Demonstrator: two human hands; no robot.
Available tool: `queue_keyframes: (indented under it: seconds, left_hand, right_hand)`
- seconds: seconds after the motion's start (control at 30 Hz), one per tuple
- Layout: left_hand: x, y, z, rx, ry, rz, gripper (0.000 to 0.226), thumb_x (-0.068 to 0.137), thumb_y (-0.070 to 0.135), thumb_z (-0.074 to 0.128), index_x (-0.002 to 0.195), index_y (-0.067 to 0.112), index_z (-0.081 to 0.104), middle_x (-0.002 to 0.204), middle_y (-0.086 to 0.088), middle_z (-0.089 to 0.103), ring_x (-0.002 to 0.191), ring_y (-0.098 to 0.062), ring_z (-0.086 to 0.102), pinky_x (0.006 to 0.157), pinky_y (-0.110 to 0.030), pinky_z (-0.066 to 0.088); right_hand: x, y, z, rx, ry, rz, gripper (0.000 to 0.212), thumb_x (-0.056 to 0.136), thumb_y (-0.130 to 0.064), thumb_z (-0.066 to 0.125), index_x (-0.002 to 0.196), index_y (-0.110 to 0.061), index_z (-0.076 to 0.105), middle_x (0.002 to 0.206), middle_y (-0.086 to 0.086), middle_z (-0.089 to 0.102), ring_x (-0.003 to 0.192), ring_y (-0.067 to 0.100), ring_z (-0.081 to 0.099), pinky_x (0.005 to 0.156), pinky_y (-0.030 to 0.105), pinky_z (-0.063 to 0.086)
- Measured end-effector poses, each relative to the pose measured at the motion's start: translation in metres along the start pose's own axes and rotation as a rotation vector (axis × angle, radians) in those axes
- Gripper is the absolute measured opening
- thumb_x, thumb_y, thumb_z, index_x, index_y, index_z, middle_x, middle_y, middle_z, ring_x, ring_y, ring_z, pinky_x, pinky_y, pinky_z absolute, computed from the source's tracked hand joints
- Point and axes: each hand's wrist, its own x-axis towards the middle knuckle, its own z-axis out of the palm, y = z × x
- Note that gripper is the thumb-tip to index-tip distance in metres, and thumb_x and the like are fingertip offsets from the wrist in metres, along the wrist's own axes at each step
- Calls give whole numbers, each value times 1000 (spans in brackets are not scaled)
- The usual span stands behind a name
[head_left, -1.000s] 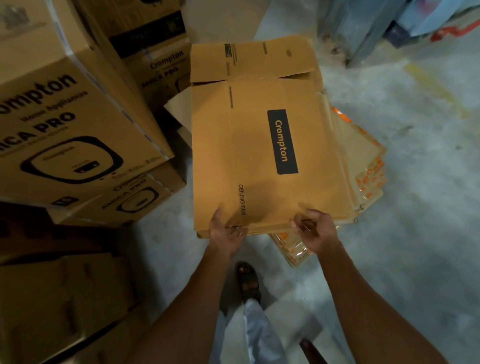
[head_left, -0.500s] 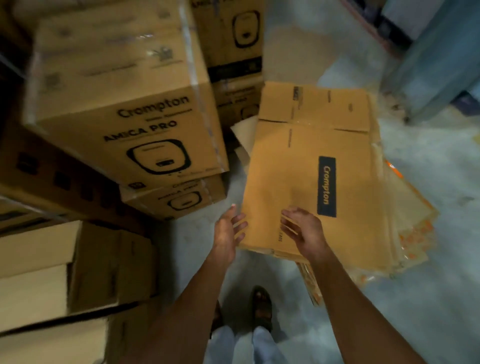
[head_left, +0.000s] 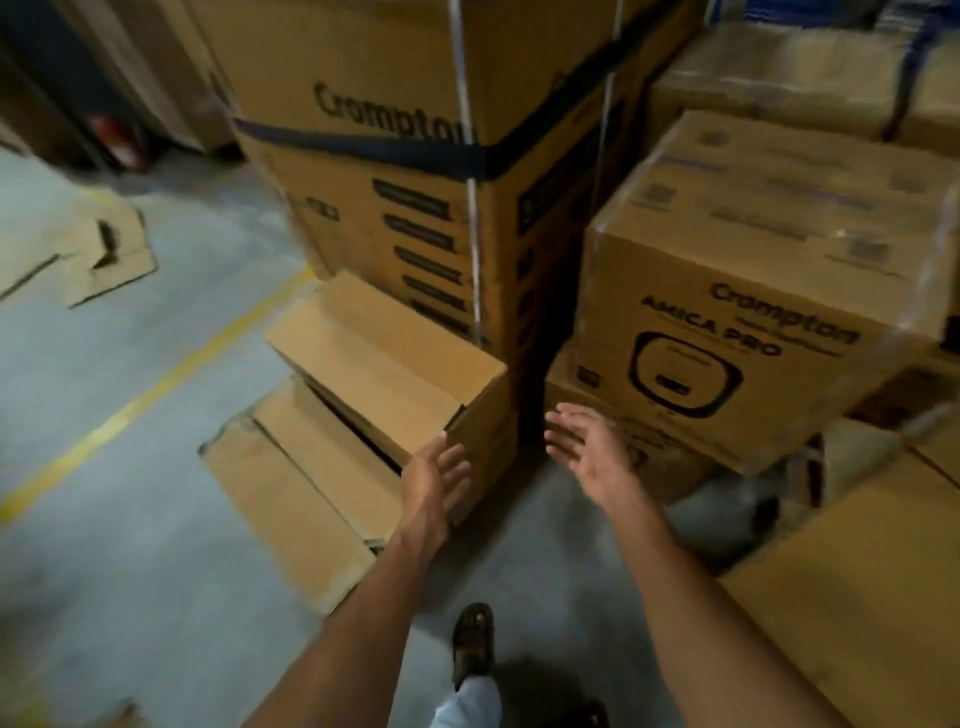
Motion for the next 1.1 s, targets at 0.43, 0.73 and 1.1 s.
queue_keyframes:
  seconds: [0.43,0.73,1.1]
  left_hand:
    - [107,14,-68,-75,100,-143,27,98,32,63,121,18,61,128,-5,63,118,-24,59,108,-49,47]
    - [203,-2,-64,-145,76,-384,95,88,38,75,160,37,12,156,-5,35,131,-32,49,84,-42,60]
    - [225,7,-79,-154,76,-247,103,84,39,79,157,41,6,153,1,32,130,-24,39,110,-54,37]
  right_hand:
    - [105,21,112,-385,27,58,19,101,-11,57,118,-14,64,117,9,70,102,24,68,74,33,56]
    - [229,23,142,-800,161,64,56,99,-26,62,150,-18,41,150,9,45,131,28,46,99,47,50]
    - [280,25,173,-1297,118,-34,74,85,-58,68,146,-21,45,144,9,37,126,34,45,97,46,46]
